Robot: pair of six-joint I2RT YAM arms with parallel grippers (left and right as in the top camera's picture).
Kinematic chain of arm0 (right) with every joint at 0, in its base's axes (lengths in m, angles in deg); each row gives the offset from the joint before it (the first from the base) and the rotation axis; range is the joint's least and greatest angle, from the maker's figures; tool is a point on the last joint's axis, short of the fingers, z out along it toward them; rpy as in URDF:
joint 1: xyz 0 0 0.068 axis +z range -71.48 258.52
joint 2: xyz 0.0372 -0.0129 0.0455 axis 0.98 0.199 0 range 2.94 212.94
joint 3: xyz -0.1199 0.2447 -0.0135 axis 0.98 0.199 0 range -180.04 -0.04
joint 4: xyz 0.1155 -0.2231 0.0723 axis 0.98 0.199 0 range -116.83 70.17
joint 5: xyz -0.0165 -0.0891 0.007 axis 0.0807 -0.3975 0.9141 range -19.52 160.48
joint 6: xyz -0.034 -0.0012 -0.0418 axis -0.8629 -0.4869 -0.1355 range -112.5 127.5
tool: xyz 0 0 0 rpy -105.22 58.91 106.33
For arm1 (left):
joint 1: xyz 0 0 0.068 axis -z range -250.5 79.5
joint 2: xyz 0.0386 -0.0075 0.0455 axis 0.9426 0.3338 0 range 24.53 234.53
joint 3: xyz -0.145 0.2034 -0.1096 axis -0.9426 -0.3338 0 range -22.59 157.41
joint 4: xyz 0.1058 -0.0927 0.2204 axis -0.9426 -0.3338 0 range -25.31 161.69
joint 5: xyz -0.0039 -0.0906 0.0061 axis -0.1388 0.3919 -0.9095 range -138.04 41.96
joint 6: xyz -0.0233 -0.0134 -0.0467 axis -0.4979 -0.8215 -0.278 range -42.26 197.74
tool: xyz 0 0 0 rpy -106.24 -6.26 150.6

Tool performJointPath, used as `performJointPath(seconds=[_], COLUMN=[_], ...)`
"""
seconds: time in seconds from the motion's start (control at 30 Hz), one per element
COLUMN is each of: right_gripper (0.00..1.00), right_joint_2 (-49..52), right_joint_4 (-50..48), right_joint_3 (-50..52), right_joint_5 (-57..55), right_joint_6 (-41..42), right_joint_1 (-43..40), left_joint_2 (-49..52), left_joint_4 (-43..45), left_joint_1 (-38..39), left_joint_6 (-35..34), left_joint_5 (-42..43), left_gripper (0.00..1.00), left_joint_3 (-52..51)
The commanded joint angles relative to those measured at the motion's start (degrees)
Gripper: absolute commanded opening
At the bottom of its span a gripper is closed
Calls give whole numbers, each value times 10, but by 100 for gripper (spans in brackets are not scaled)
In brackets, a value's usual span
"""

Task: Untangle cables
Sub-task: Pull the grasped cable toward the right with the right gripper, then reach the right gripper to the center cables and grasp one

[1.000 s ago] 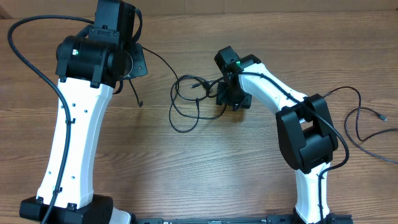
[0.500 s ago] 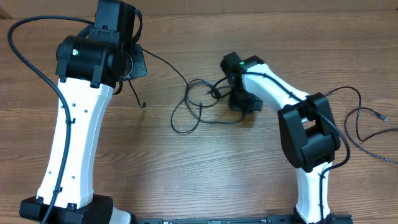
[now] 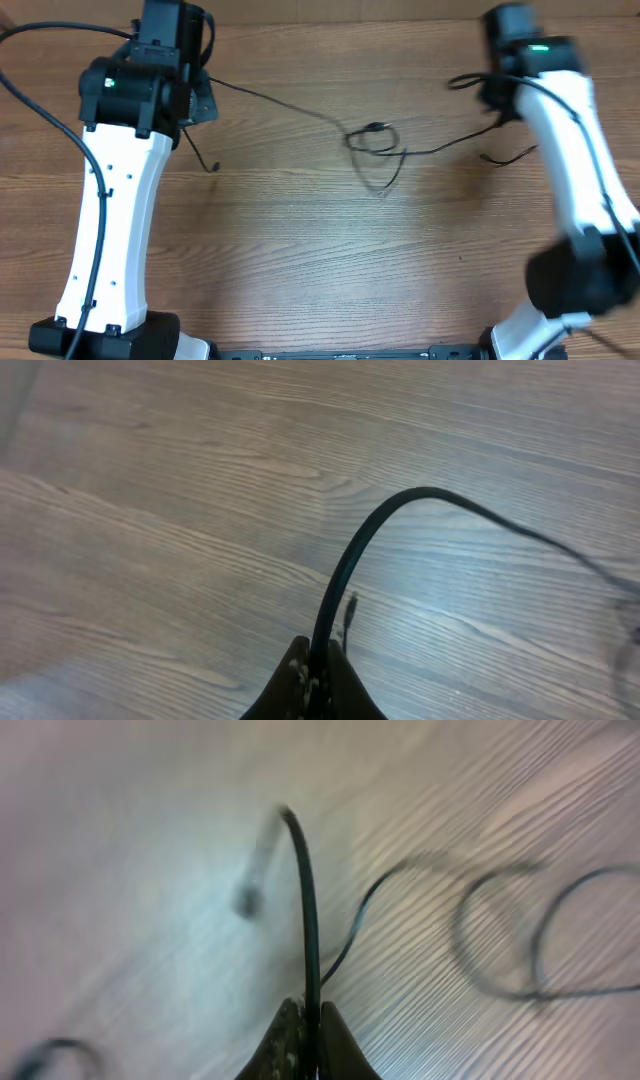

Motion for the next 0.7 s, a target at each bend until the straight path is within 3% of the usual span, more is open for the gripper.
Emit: performJointPath(seconds=[0.0,0.27,0.37,0.47,0.57,0.63,0.67], right_gripper=[4,4,4,19,45,56,59], right_joint_2=[-53,-81,-81,-80,-73,-65,-59], right_joint_4=[-5,-10,-14,-33,-38,-37,-35], right_joint_3=[-17,-17,-17,-16,-16,-16,-14], right_joint_5=[-31,-72,37,247,429,477,478], right_joint_6=[-43,-44,-45,-139,-238,-266,-265], right_joint_1=[-24,-101,-115,-113,-101,-89,-80], left_joint_2=[4,4,4,4,4,4,4], left_joint_4=[0,-19,-14,-10,4,5,4], left_joint_1=[-14,-41,-43,-38,-35,-34,-33], left_joint_6=[-25,-113,-122,-106,-25,21,29], left_joint_5=[-19,-126,-56,24,133,182,186], left_gripper=[4,4,4,4,4,4,10], left_joint_3=[8,8,8,8,8,8,8])
